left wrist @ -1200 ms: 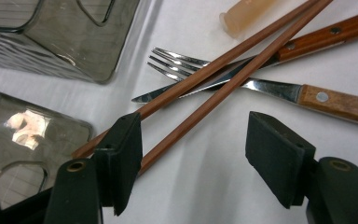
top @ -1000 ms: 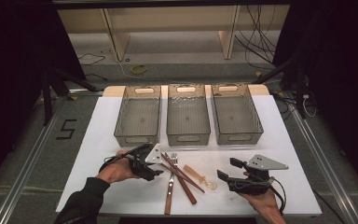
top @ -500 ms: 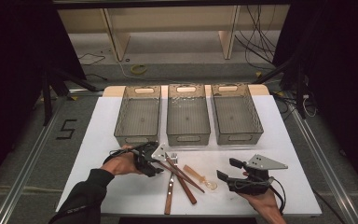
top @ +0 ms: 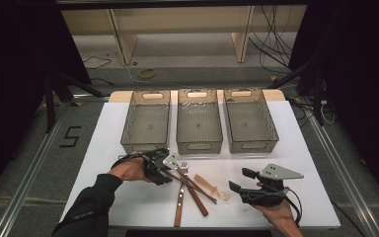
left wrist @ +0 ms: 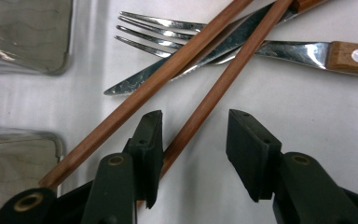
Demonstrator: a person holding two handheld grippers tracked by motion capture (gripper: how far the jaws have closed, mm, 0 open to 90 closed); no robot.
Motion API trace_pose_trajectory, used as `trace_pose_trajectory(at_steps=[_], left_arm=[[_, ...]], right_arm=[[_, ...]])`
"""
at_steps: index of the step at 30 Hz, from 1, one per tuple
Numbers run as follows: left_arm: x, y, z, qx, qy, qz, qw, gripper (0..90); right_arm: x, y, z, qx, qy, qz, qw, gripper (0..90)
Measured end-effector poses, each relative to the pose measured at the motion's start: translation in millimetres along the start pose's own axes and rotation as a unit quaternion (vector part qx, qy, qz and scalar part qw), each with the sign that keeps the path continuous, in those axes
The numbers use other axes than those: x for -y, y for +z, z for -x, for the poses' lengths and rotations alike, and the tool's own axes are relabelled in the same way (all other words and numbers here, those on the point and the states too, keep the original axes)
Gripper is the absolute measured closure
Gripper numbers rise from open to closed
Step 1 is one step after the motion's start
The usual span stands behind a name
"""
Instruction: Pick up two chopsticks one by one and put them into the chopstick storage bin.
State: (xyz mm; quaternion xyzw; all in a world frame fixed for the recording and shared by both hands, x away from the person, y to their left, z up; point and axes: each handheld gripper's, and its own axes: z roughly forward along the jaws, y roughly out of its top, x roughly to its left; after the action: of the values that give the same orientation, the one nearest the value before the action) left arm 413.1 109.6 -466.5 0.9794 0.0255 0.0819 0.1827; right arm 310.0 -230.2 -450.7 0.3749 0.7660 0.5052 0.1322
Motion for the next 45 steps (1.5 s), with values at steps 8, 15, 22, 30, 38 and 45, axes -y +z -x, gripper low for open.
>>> trace_pose_trajectory(at_steps=[8, 15, 22, 30, 38, 45], left_arm=[[-0.4, -2.8, 5.4, 0.014, 0.028, -0.023, 0.9992, 63.4], [3.4, -5.1, 11.5, 0.020, 0.045, -0.021, 0.9986, 70.9], [5.7, -5.6, 13.8, 0.021, 0.058, -0.019, 0.9979, 77.8], [7.1, -6.1, 16.3, 0.019, 0.079, -0.014, 0.9966, 82.1], [8.4, -13.2, 18.5, 0.011, 0.078, 0.003, 0.9969, 82.9], [7.8, -24.1, 18.3, -0.014, 0.050, 0.027, 0.9983, 82.9]], right_arm=[[0.0, 0.2, 0.2, -0.002, 0.001, -0.002, 1.0000, 29.8], [0.1, 0.7, 0.4, -0.002, -0.002, -0.004, 1.0000, 29.7], [0.2, 1.0, 0.5, -0.002, -0.002, -0.005, 1.0000, 29.8], [0.3, 1.9, -0.5, -0.004, -0.007, -0.007, 0.9999, 29.8], [0.2, 1.2, 0.0, -0.006, -0.004, -0.005, 1.0000, 29.8], [0.0, 0.3, 0.1, -0.005, -0.001, -0.001, 1.0000, 29.7]])
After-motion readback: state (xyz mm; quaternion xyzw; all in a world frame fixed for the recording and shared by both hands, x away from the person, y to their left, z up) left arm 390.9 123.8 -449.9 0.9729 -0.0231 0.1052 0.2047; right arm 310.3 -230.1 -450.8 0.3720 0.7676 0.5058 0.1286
